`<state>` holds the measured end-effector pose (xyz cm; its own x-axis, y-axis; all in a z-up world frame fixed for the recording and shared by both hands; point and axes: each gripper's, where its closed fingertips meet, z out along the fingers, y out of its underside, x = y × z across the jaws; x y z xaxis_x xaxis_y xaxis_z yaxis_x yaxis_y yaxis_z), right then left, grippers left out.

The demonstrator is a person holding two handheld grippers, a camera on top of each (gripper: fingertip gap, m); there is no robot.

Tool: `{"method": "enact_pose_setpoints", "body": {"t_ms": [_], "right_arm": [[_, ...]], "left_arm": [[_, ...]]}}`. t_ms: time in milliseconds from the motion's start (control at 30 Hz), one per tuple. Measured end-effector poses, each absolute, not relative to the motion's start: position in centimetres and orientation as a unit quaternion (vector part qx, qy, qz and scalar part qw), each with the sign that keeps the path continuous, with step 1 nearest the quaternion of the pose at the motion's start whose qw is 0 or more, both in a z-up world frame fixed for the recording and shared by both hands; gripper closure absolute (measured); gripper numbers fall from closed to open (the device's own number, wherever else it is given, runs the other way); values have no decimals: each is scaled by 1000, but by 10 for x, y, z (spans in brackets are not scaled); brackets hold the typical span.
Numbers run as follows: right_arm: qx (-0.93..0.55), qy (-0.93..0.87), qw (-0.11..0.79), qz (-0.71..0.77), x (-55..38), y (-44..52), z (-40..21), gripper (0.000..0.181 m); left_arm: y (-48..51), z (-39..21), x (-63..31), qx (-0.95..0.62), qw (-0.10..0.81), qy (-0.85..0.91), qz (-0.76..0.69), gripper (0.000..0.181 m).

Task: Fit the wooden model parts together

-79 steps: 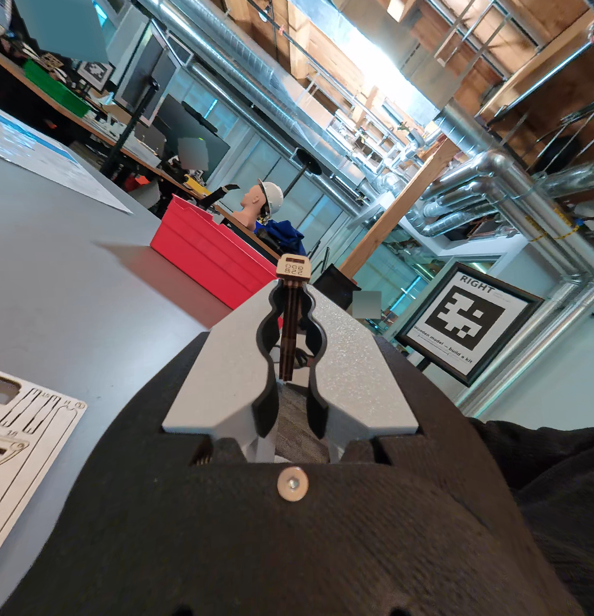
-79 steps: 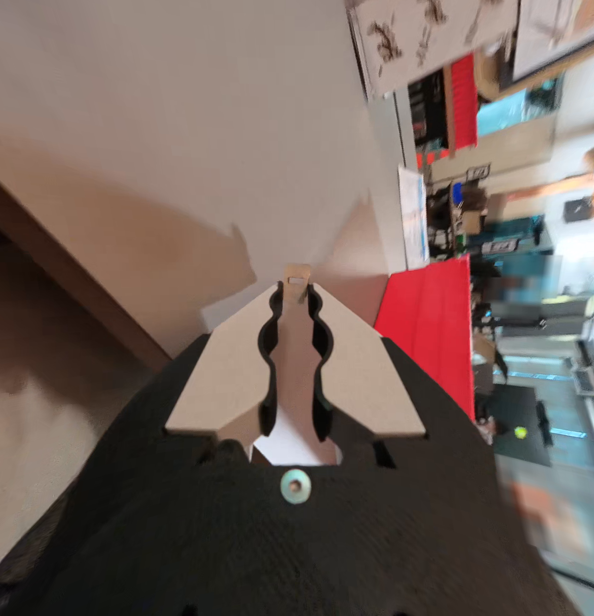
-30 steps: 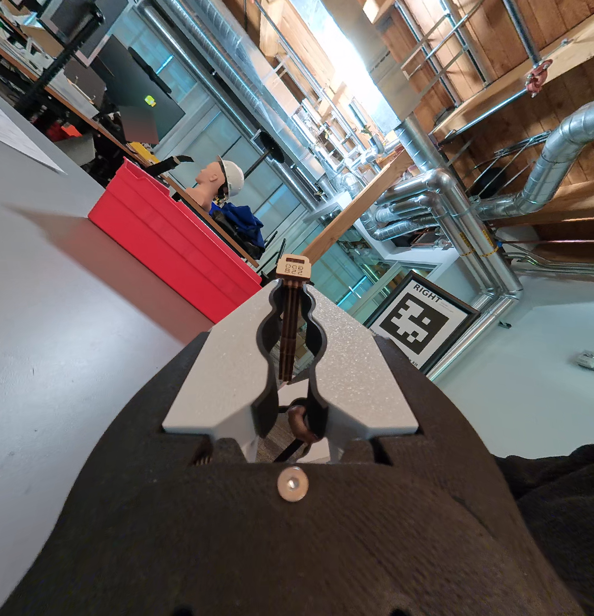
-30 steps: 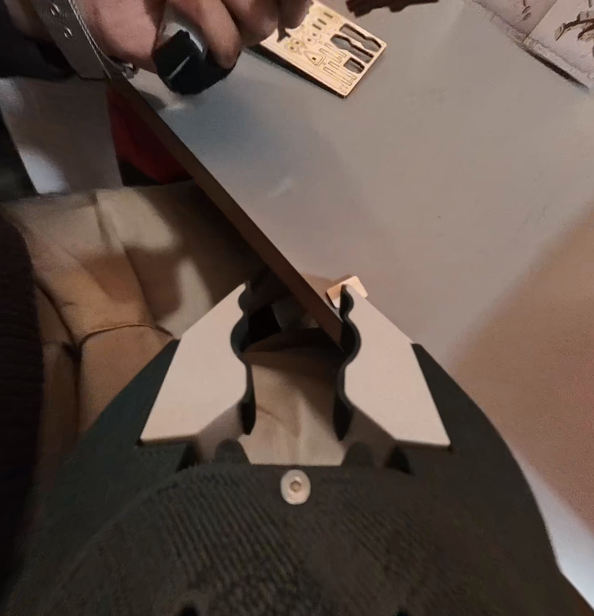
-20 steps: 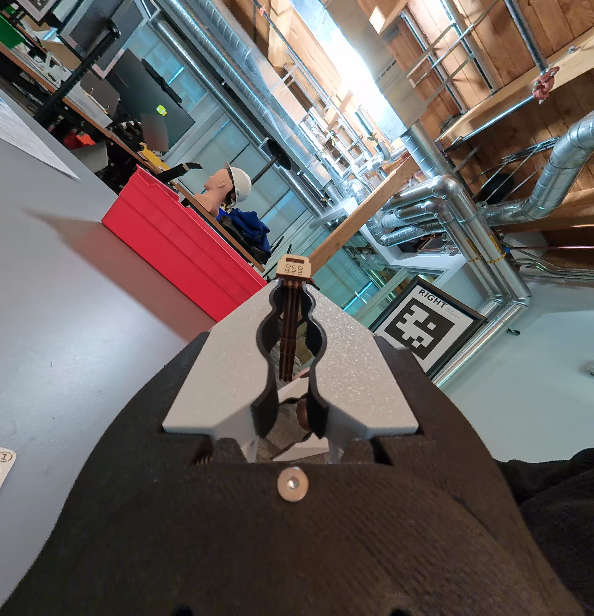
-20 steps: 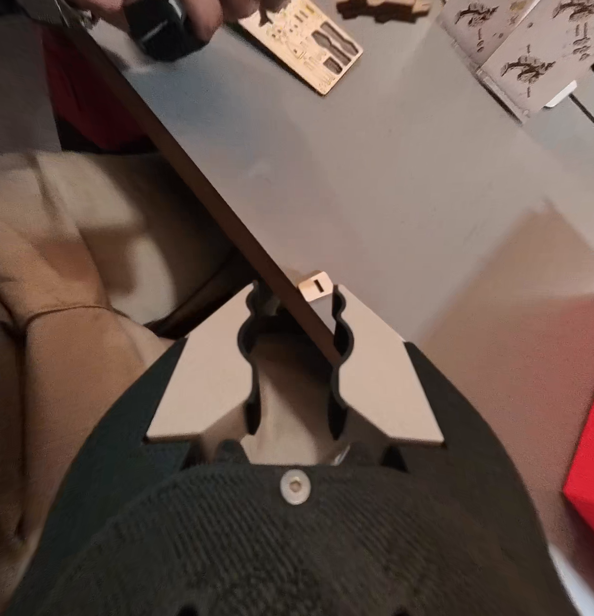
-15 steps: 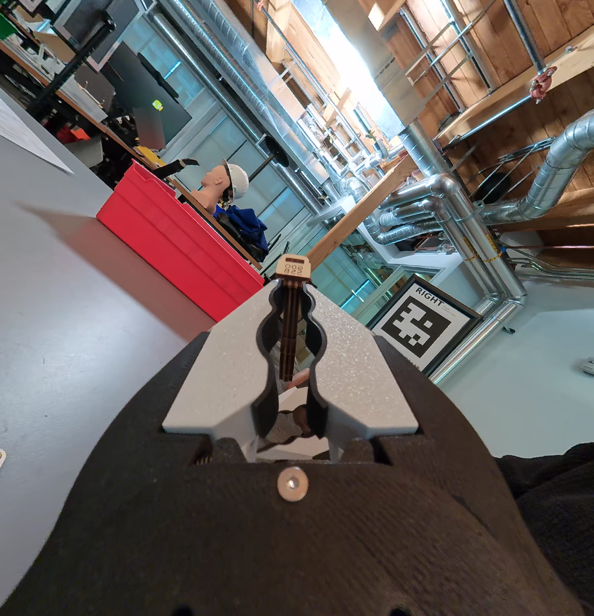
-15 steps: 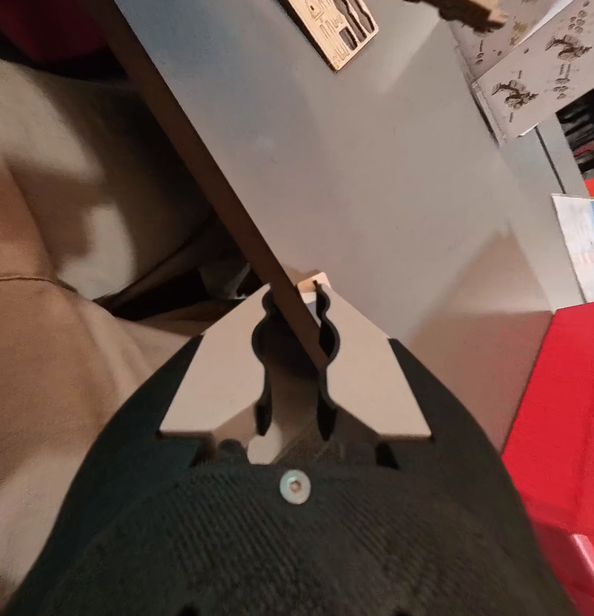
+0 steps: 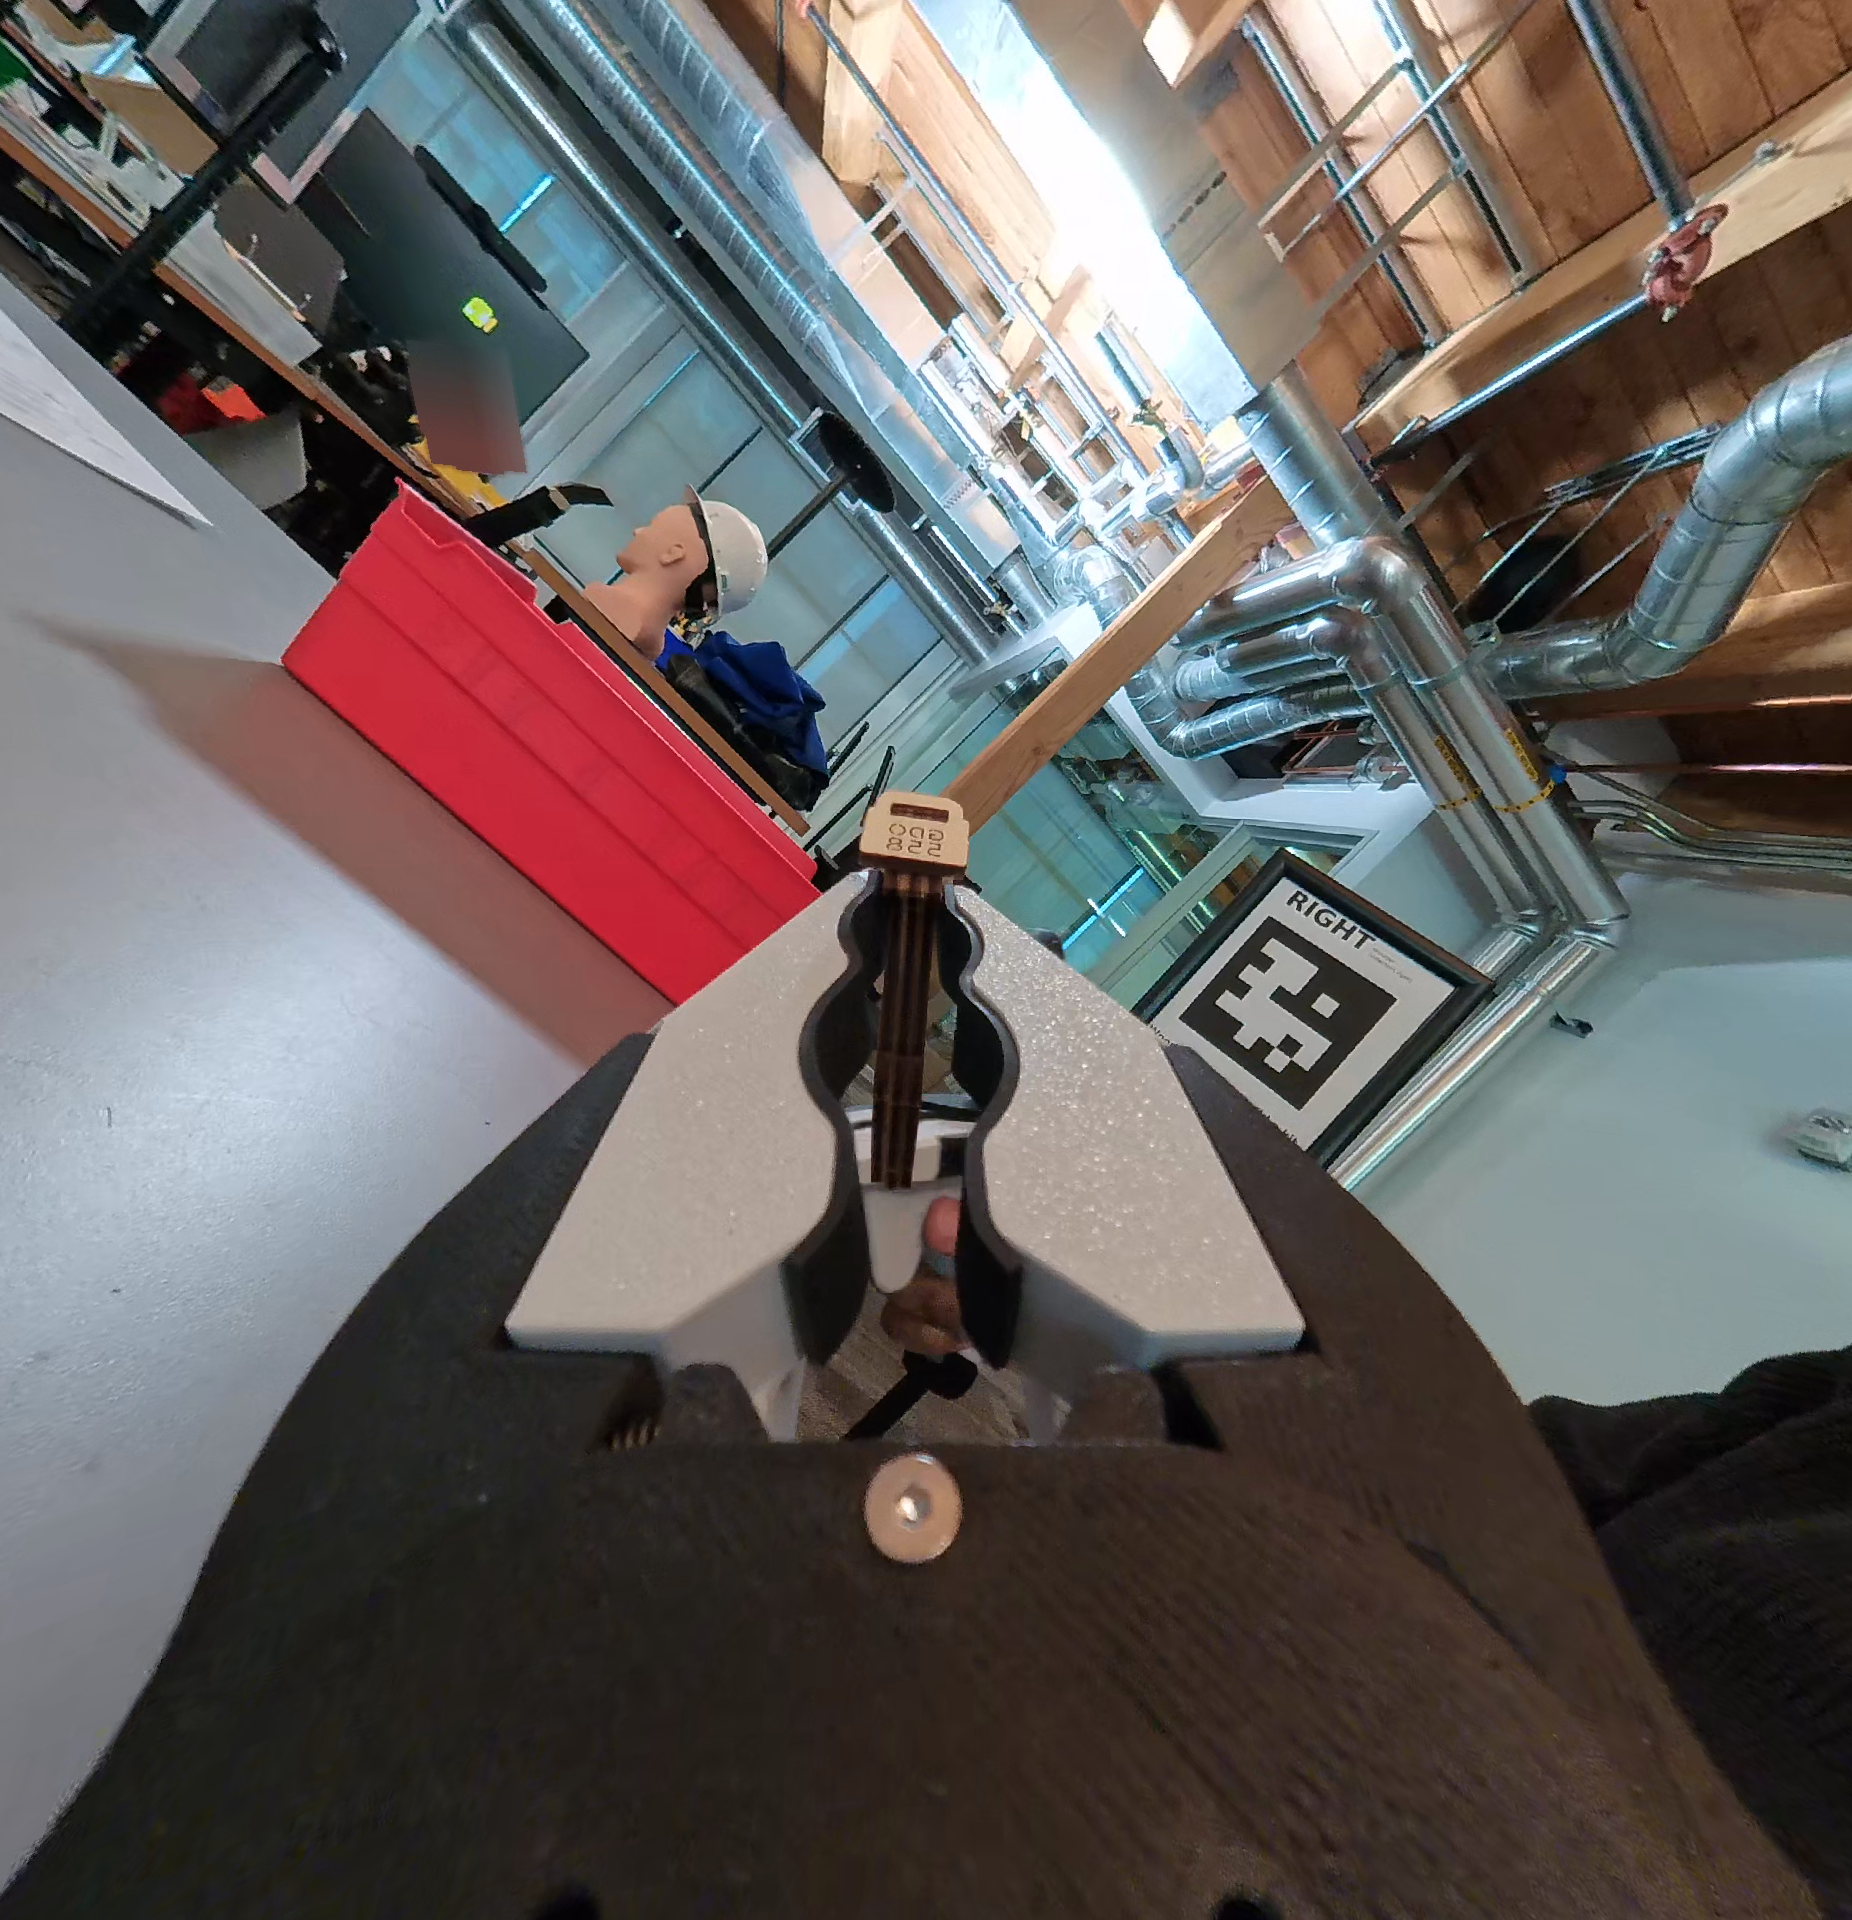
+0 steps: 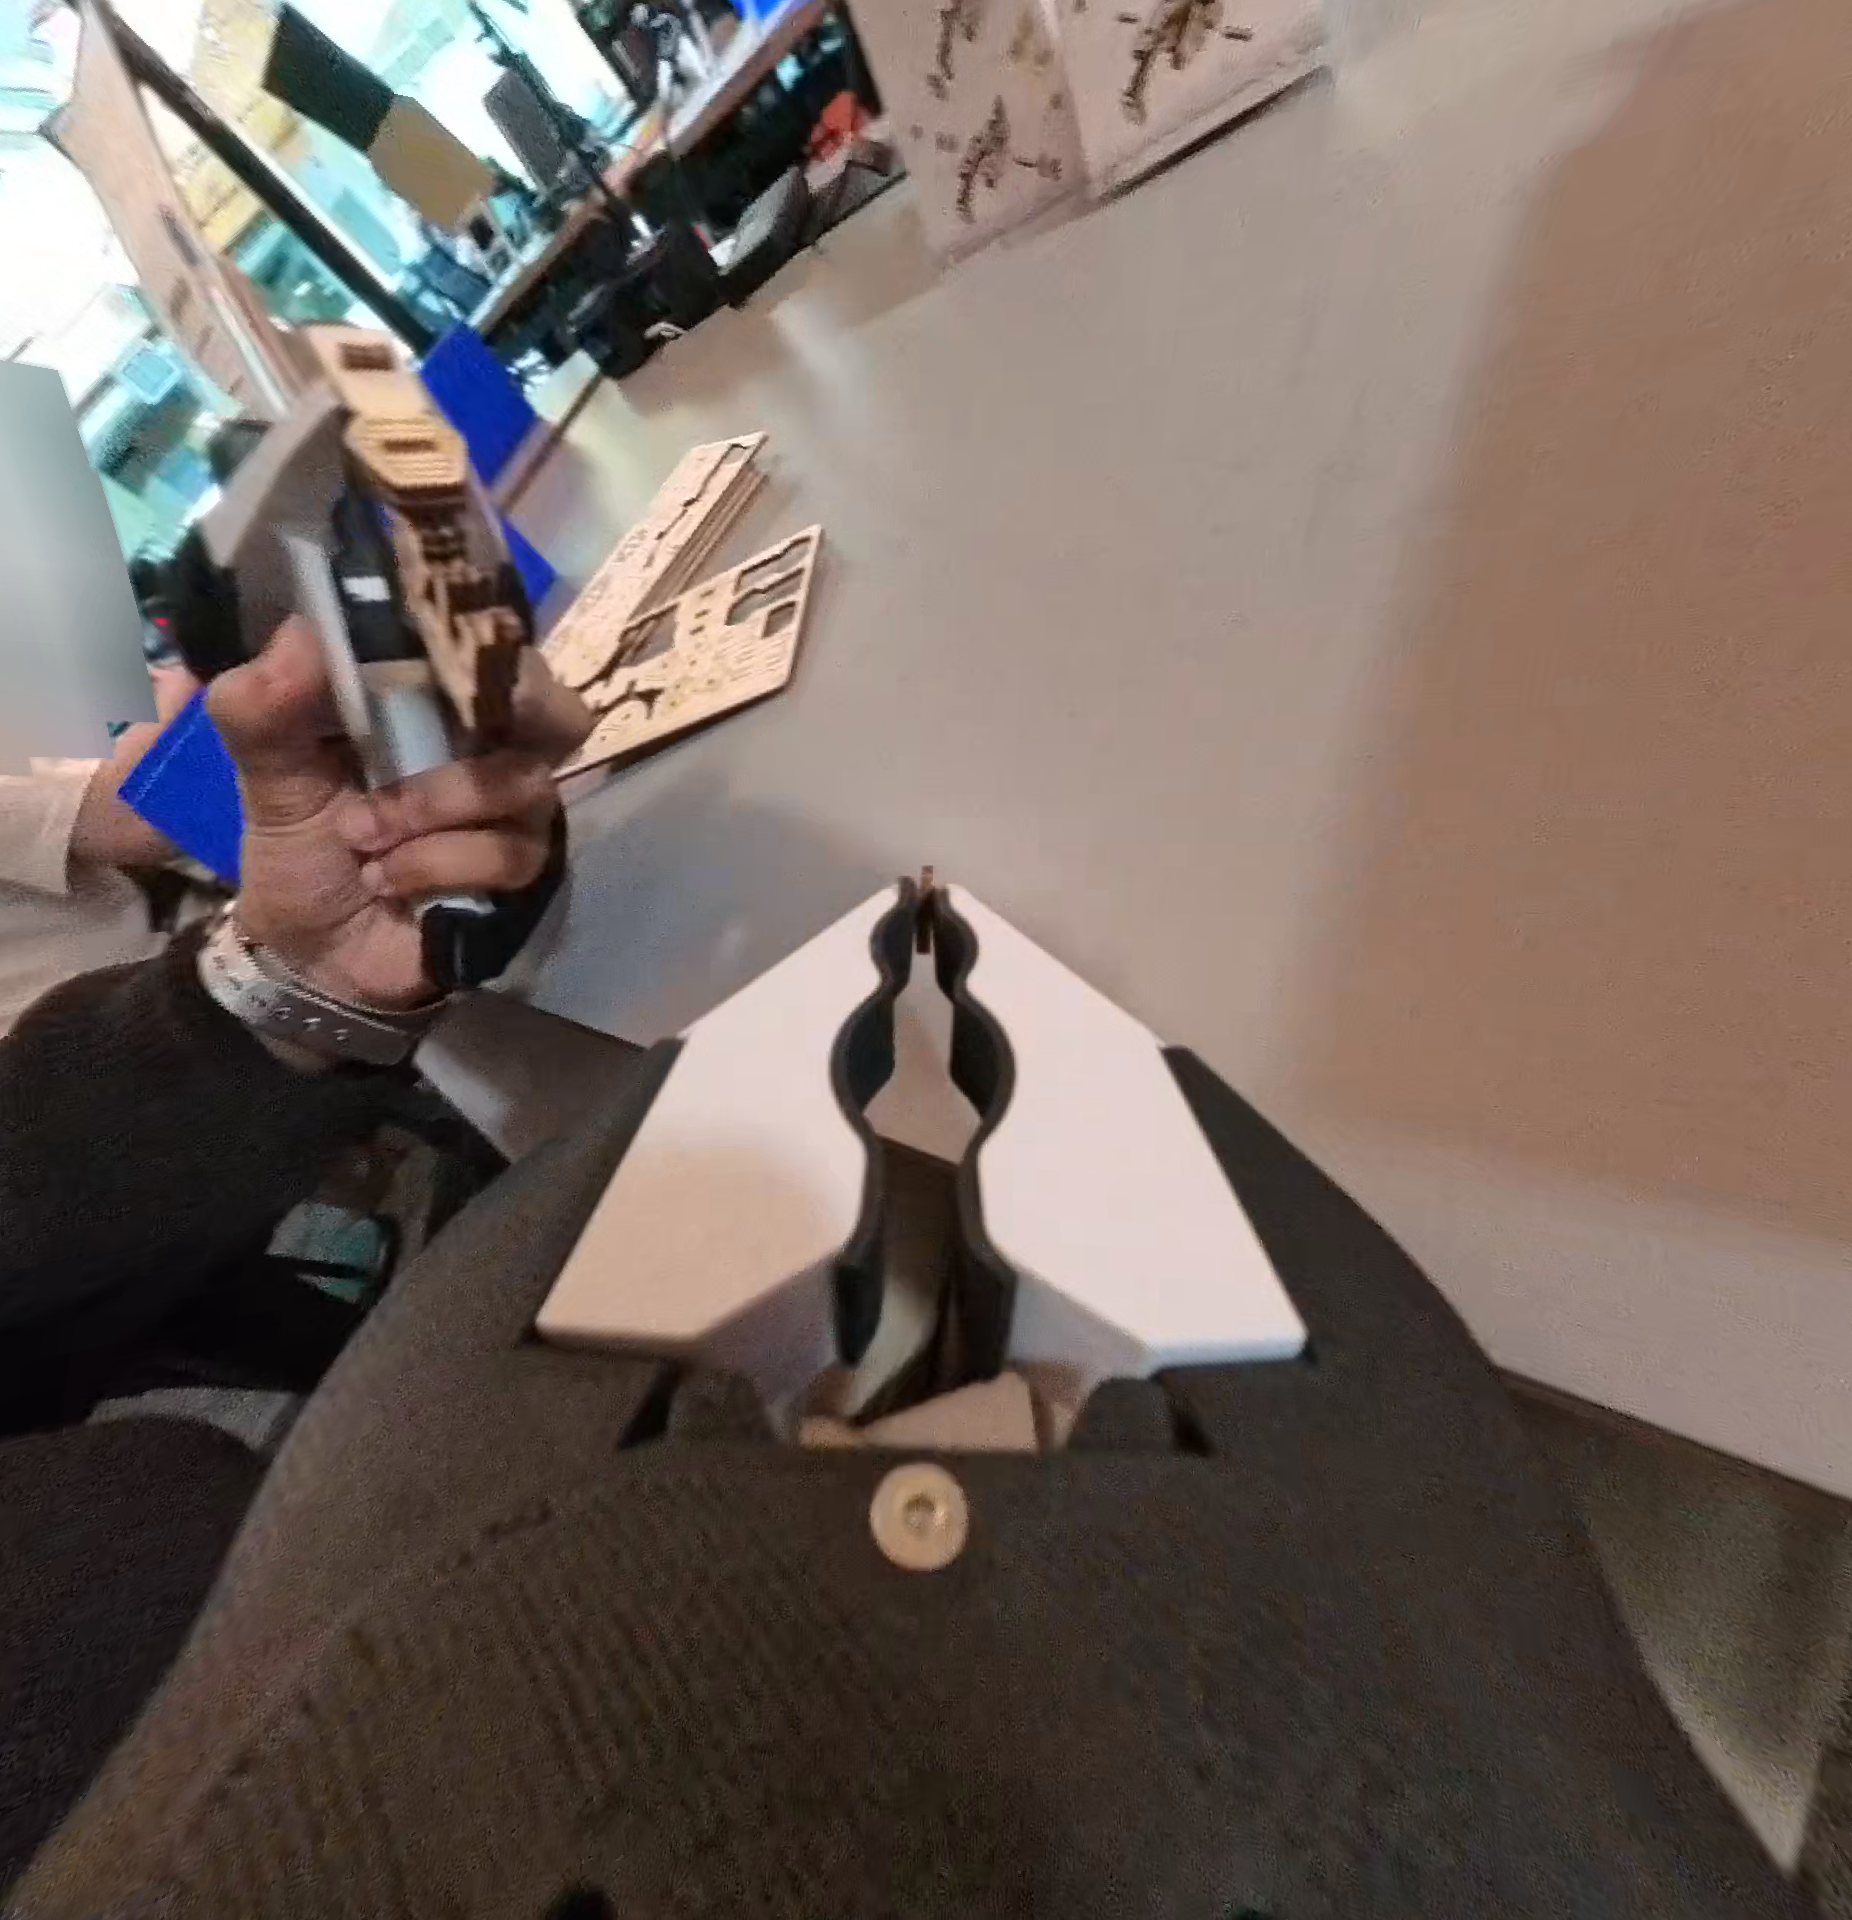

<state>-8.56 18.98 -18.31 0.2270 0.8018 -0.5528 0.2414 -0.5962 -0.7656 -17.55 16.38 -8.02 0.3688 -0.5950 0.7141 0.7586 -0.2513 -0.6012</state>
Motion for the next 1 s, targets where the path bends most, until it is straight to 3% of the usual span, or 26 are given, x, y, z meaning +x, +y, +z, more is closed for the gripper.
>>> {"method": "enact_pose_setpoints", "body": {"t_ms": [200, 400, 700, 833, 1000], "right_arm": [[-773, -347, 270, 457, -76, 212, -201, 146], [-731, -436, 301, 430, -56, 218, -184, 129], [-656, -623, 279, 322, -75, 207, -216, 141], [-657, -621, 276, 327, -80, 212, -219, 167], [-660, -601, 274, 358, -82, 211, -211, 167]], "left_arm": [[163, -82, -173, -560, 598, -73, -568, 175], [163, -83, -168, -557, 586, -72, -584, 175], [164, -92, -156, -569, 552, -77, -604, 175], [166, -95, -155, -566, 540, -85, -617, 175], [165, -97, -145, -566, 524, -81, -631, 175]]}}
